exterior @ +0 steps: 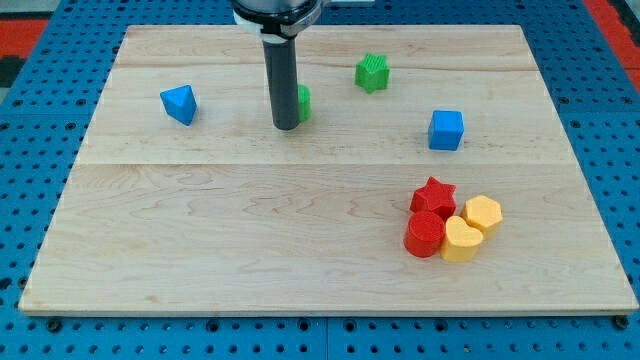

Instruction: Slide the green circle to the bottom of the green star

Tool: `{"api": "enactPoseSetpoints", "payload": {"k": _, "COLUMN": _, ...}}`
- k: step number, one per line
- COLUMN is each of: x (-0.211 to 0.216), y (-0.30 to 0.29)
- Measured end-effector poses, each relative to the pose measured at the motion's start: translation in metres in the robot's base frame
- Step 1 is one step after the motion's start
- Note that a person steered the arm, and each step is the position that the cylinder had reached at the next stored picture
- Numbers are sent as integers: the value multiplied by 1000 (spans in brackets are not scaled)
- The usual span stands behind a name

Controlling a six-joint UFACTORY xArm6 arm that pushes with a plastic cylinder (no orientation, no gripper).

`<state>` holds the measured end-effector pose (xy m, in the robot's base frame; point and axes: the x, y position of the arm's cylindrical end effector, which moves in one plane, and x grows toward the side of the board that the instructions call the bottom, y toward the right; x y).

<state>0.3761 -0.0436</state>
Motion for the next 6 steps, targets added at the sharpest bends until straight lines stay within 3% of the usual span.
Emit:
{"api": "enactPoseSetpoints", "payload": {"k": 1, "x": -13, "y": -45}}
{"api": "enactPoseSetpoints", "payload": {"k": 3, "x": -33, "y": 48}}
{"api": "enactPoseSetpoints", "payload": {"k": 5, "x": -9, "y": 62}}
{"api": "enactPoseSetpoints", "payload": {"k": 6, "x": -22, "y": 85}}
